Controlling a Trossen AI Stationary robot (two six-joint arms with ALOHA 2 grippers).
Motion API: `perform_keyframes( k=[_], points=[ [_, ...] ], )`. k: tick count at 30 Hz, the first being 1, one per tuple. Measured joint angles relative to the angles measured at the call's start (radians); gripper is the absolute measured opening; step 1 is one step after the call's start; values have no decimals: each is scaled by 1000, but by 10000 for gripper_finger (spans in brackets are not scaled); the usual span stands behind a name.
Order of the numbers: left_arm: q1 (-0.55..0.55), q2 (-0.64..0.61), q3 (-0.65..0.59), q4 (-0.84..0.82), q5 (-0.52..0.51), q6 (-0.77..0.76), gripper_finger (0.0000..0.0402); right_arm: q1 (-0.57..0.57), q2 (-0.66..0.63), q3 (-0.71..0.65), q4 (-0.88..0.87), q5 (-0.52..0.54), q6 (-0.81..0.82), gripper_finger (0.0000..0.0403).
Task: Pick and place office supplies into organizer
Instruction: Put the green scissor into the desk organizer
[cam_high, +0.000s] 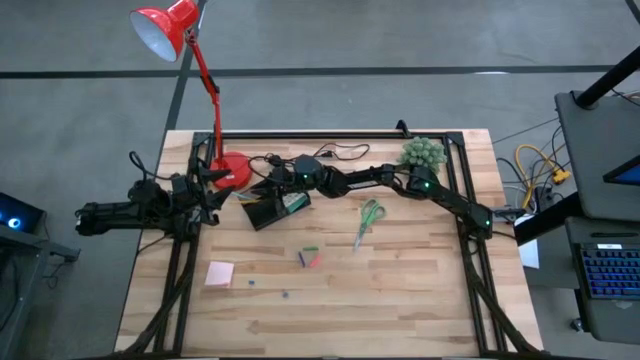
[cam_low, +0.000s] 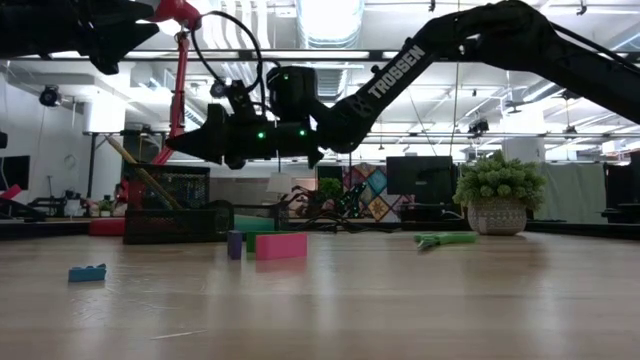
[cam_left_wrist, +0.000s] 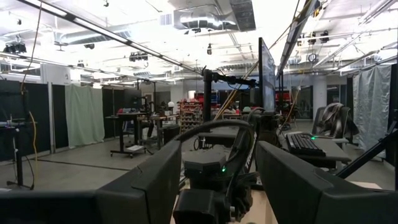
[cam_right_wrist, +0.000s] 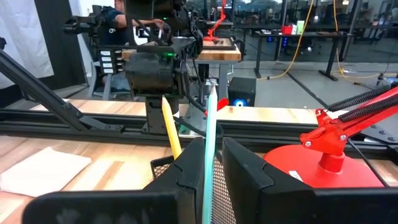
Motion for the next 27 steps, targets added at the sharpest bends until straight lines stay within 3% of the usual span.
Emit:
perform_keyframes(
  k=[14, 27],
  points=[
    [0, 0, 0, -2, 0, -3, 196, 4, -64, 0, -79, -65, 14, 48],
    [0, 1, 0, -5, 0, -3, 196, 71, -275, -2, -664, -75, -344, 48]
  ],
)
